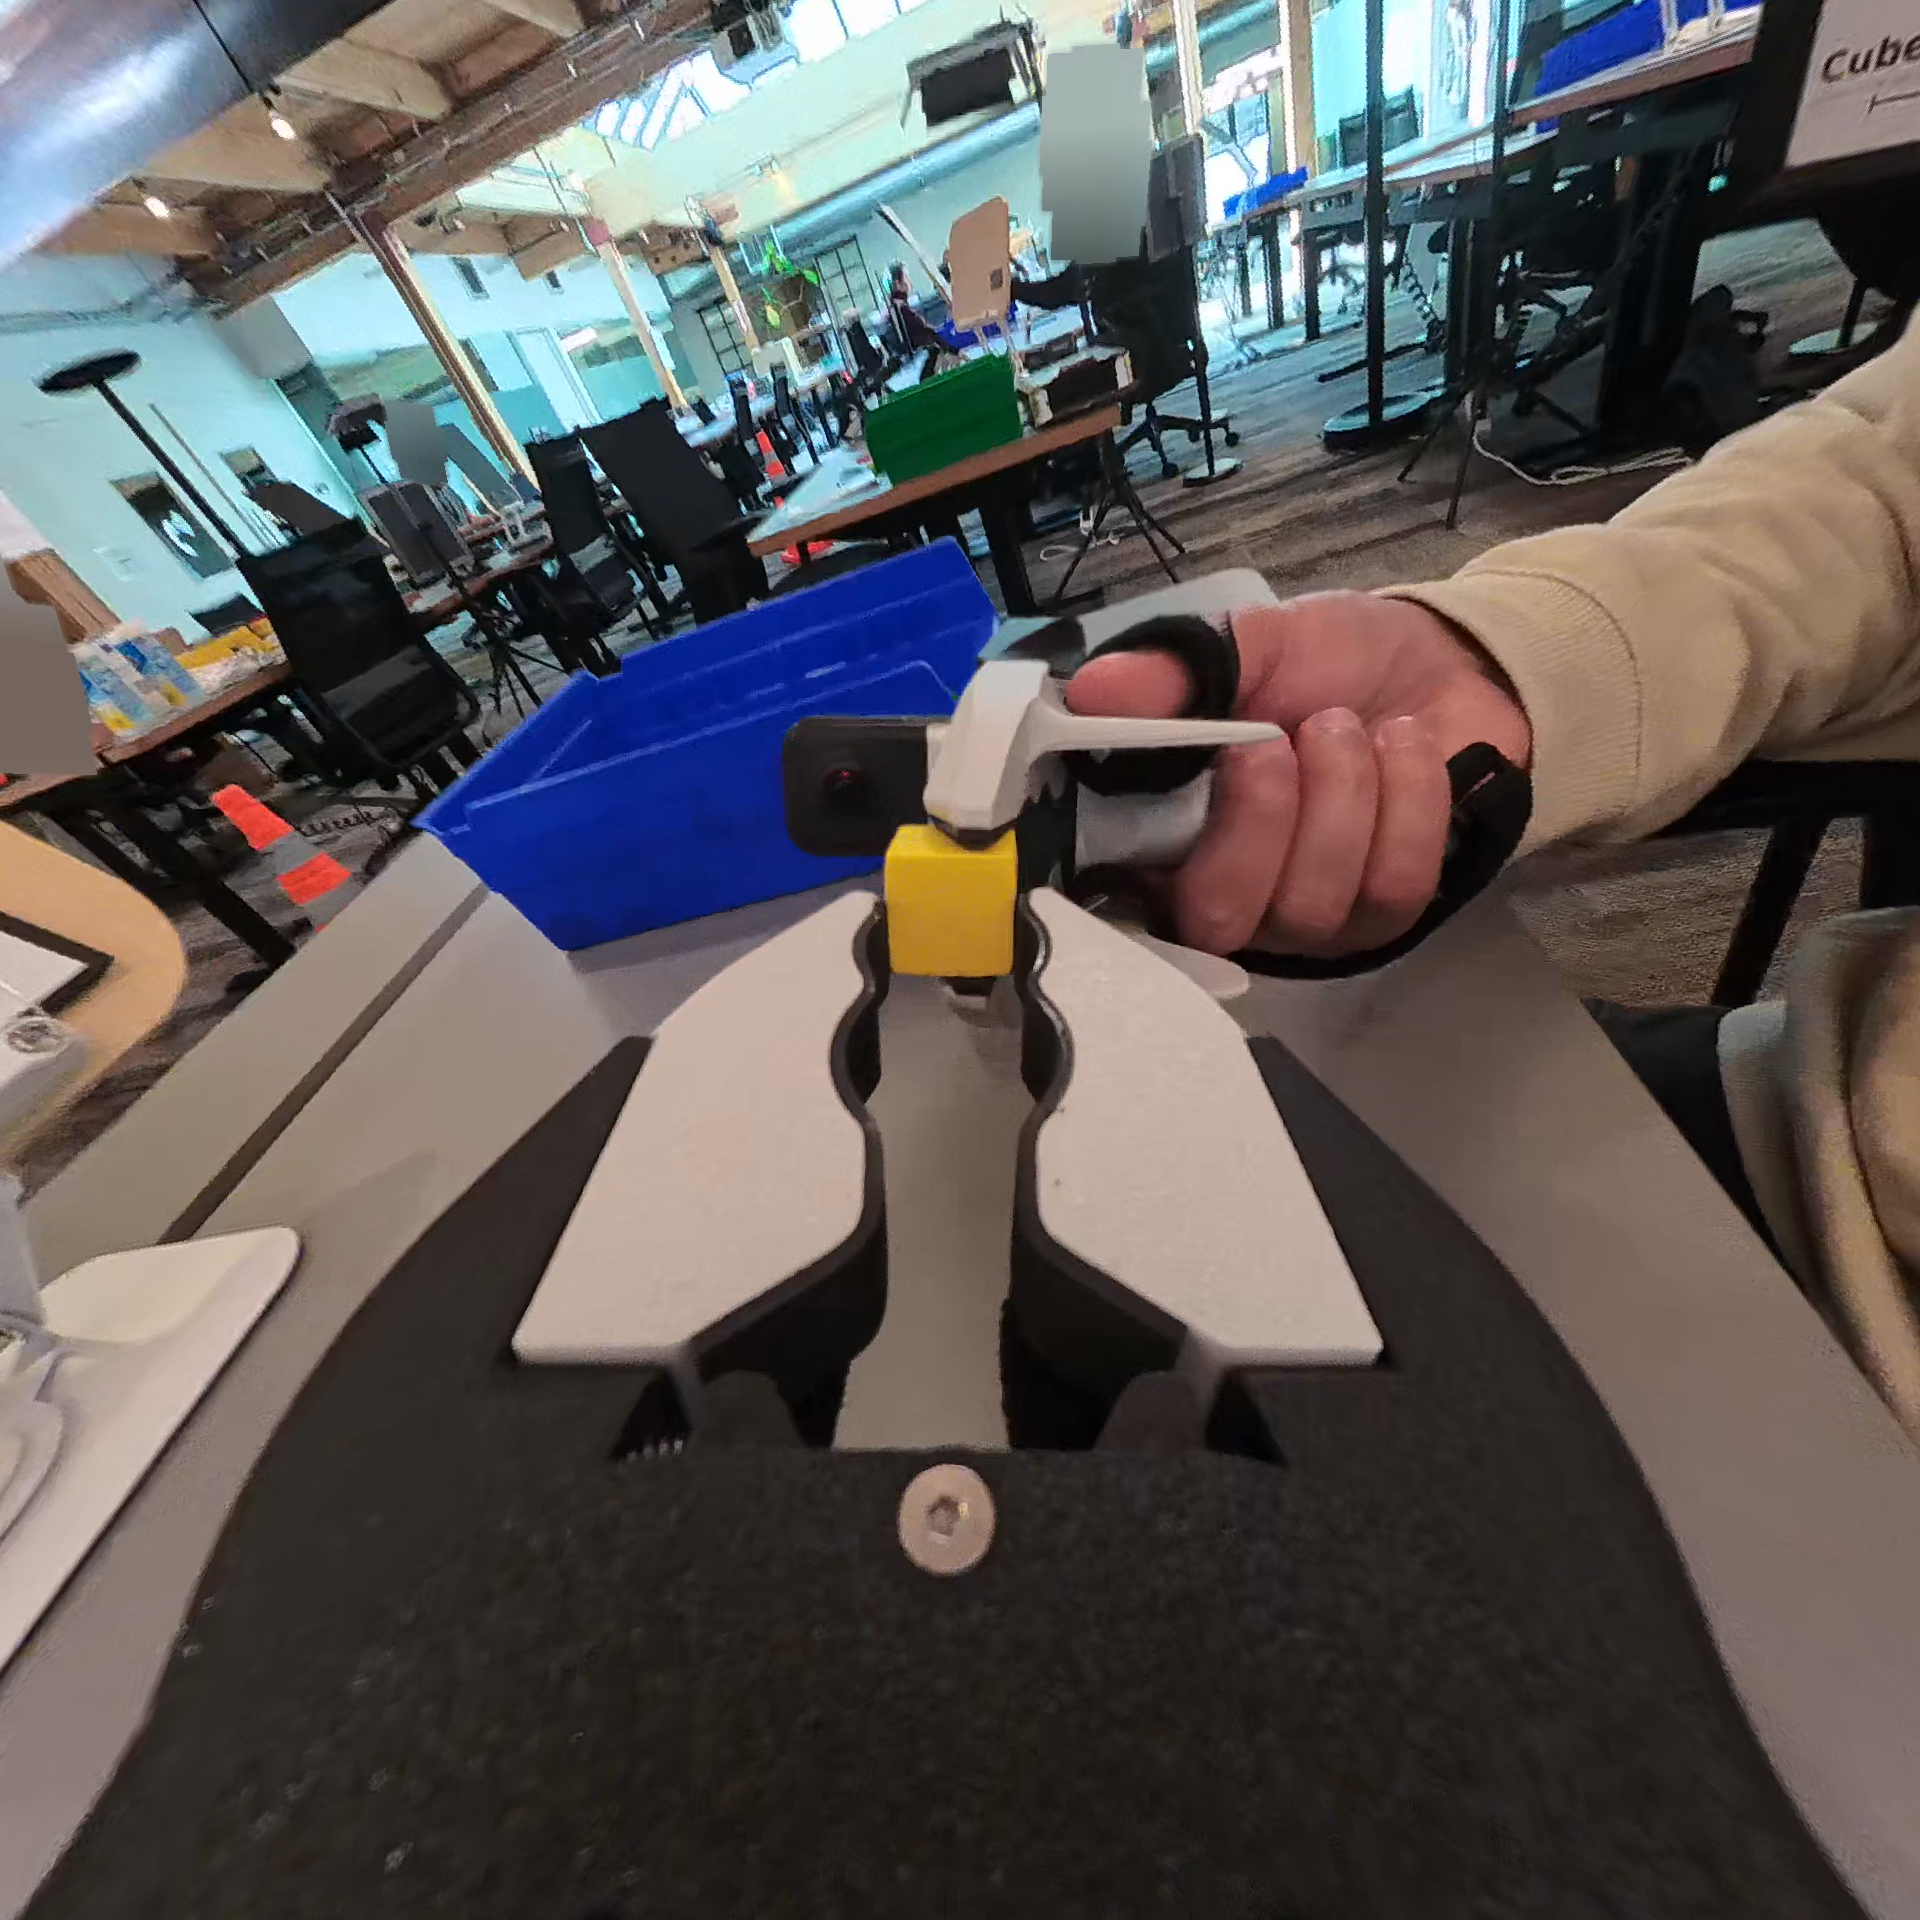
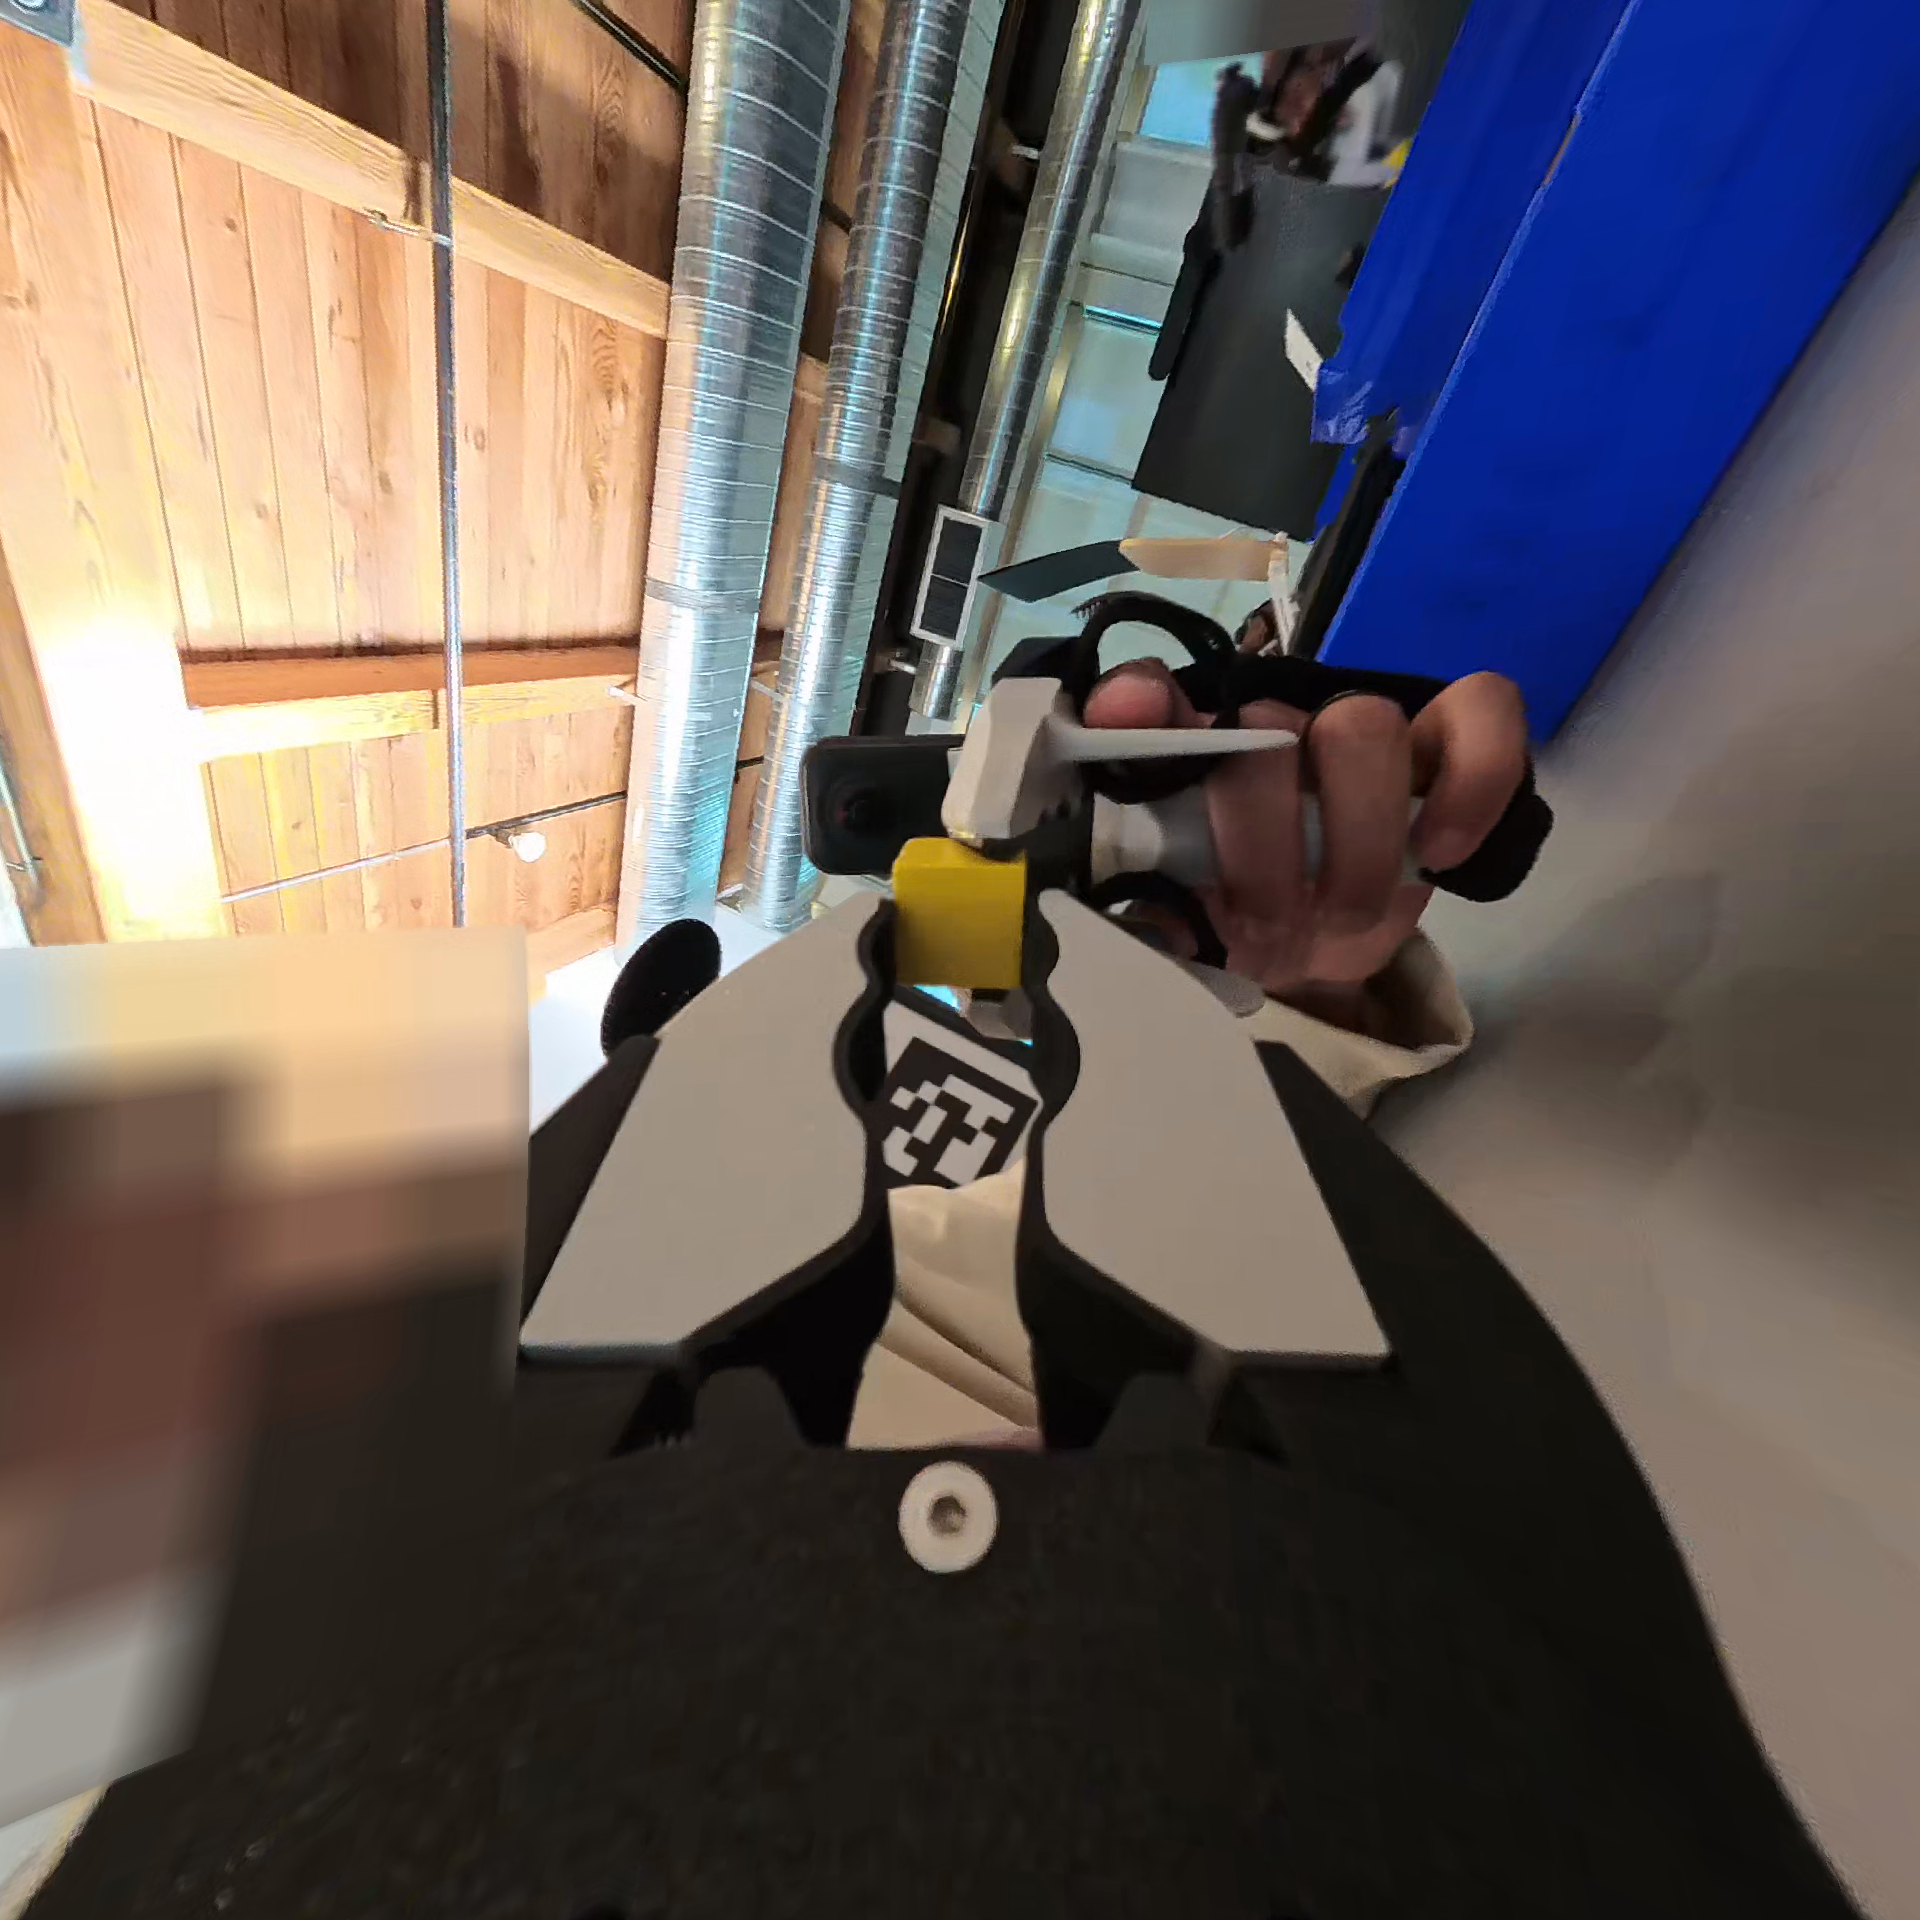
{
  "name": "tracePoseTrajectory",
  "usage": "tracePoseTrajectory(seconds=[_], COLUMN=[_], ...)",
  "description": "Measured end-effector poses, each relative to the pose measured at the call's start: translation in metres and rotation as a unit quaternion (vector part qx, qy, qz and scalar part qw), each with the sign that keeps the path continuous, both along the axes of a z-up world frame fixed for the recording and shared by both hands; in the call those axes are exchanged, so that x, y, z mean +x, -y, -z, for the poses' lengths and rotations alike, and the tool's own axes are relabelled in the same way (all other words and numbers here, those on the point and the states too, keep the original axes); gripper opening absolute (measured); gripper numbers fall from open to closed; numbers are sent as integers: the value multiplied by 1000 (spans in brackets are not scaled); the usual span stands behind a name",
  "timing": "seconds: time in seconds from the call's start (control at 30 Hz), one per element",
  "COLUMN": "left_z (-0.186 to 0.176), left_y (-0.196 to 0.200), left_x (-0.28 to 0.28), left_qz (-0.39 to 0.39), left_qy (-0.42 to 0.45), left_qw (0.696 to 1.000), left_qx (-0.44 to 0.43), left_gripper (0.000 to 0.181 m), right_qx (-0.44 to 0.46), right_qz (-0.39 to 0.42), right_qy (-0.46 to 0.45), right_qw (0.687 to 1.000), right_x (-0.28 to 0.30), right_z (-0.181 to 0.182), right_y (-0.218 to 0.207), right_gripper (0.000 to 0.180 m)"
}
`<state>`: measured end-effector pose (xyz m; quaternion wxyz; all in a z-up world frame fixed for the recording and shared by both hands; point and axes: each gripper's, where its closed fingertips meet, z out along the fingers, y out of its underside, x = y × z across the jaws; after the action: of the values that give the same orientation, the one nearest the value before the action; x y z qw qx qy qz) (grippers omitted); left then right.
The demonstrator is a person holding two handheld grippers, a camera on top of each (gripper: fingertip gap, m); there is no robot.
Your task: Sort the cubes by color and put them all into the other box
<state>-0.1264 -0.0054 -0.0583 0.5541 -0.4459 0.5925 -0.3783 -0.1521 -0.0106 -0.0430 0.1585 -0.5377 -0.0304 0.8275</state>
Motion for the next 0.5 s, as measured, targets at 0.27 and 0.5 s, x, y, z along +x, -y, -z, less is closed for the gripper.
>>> tracePoseTrajectory(seconds=[0.27, 0.5], left_z=[3, 17], left_y=[10, 10], left_x=[-26, -130], left_qz=[-84, -320], left_qy=[-63, 41], left_qw=[990, 932], left_qx=[-98, -164], left_gripper=[78, 68], right_qx=[43, 180], right_qz=[46, 179], right_qy=[44, 235], right_qw=[997, 938], right_x=[24, 46], right_z=[7, 31], right_y=[4, 15], right_gripper=[22, 23])
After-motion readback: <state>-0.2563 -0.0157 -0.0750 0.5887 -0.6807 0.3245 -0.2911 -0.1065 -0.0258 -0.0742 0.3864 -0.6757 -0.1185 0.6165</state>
